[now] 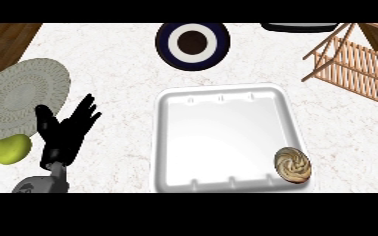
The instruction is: Pick the tomato from the tray and place it in the tiered shelf
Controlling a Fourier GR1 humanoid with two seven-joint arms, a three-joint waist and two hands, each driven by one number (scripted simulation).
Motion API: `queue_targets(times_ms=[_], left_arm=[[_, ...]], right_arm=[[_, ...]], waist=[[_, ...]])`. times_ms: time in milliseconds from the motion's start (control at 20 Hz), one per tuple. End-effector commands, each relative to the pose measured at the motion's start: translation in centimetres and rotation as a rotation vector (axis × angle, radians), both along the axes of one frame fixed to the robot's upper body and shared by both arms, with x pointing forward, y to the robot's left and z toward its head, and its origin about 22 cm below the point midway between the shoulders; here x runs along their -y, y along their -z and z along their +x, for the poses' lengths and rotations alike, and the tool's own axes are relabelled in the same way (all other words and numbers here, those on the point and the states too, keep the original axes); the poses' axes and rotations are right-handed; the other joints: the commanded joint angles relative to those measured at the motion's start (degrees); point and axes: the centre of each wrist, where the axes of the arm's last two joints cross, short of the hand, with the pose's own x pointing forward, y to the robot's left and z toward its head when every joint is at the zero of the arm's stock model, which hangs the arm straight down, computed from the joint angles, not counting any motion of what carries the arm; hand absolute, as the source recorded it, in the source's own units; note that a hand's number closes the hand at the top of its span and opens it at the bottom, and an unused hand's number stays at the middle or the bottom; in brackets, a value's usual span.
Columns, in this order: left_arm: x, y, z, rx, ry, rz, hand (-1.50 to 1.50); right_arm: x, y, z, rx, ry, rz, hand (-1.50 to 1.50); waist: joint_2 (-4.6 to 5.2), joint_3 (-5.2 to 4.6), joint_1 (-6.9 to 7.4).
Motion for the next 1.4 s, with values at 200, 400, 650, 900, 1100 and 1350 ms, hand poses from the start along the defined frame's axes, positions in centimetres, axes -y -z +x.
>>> queue_targets(times_ms=[200,400,650,900,1100,1350], left_arm=[[1.4,0.8,0.0,-0.049,0.011,0.001,0.00],[1.0,1.9,-0.5,-0.056,0.019,0.005,0.00],[-0.1,1.2,-0.4,-0.055,0.018,-0.005,0.00],[1.1,-0.1,0.1,-0.049,0.021,0.000,0.00],[-1.0,1.3,0.0,-0.051,0.021,-0.011,0.00],[-0.2,0.8,0.1,-0.040,0.025,-0.015,0.00]], right_arm=[[4.7,0.7,2.2,-0.052,-0.043,-0.013,1.50],[5.3,1.0,3.5,-0.102,-0.053,-0.062,1.50],[6.7,3.7,5.1,-0.095,-0.053,-0.101,1.50],[5.6,5.8,8.4,-0.097,-0.047,-0.099,1.50],[6.6,6.5,8.5,-0.104,-0.032,-0.115,1.50],[5.9,6.8,10.1,-0.048,-0.058,-0.092,1.50]], waist=[[0.35,-0.15,0.41],[0.54,-0.17,0.89],[0.50,-0.13,0.79],[0.56,-0.09,1.47],[0.74,-0.12,1.08],[0.60,-0.10,1.02]])
